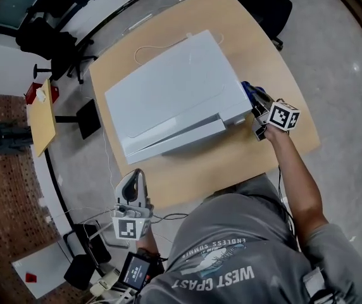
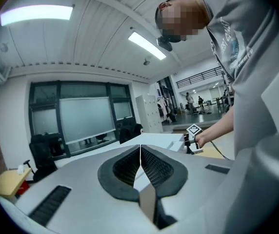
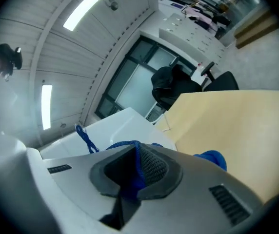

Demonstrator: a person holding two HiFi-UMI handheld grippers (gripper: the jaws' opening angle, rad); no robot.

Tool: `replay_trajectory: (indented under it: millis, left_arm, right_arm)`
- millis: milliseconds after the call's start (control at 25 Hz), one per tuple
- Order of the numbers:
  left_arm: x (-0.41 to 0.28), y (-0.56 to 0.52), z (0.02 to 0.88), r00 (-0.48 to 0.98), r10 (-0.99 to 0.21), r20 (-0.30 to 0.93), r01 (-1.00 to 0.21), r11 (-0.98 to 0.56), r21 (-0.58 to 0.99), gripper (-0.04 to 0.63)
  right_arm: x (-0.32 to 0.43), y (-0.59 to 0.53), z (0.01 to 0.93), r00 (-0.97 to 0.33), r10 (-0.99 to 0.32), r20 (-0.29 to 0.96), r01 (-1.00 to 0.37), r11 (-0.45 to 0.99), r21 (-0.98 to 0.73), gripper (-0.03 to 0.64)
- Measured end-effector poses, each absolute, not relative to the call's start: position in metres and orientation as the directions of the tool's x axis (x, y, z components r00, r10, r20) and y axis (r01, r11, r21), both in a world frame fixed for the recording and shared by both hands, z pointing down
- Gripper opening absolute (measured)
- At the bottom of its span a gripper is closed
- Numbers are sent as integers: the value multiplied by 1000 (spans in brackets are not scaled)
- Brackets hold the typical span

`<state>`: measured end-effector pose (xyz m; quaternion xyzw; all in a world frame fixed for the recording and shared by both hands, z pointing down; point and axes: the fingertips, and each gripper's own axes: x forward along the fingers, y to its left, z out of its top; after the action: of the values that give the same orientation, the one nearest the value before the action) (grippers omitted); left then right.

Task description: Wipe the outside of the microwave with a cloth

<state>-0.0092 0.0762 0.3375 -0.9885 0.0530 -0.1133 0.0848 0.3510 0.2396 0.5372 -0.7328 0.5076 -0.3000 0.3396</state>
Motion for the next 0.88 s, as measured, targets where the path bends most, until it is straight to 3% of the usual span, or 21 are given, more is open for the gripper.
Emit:
replay_trajectory:
  millis: [280,360,600,760,880]
  left_arm:
    - [42,59,313,947,-260,191,-228,-958,-173,23]
    - [60,65,314,944,-270,191,-242,-957,-157,23]
    - [93,81,320,935,-275,225,-229,-951,-208,23]
    - [98,77,322,922,-300,243,-253,-945,-207,23]
    - [96,74,325,910,-324,257,-276,-939,-206,23]
  right_arm:
    - [389,198,432,46,-986,-159,-682,85,-726,40]
    - [390,196,446,7,-991,-133,-668,94,-738,40]
    - [351,236,579,-104,-986,133,-474,-68,-878,40]
    - [341,246,589,-110,-987,118,-437,-59,-897,38]
    - [378,211,583,-65,-996,63,-467,-26,-884,40]
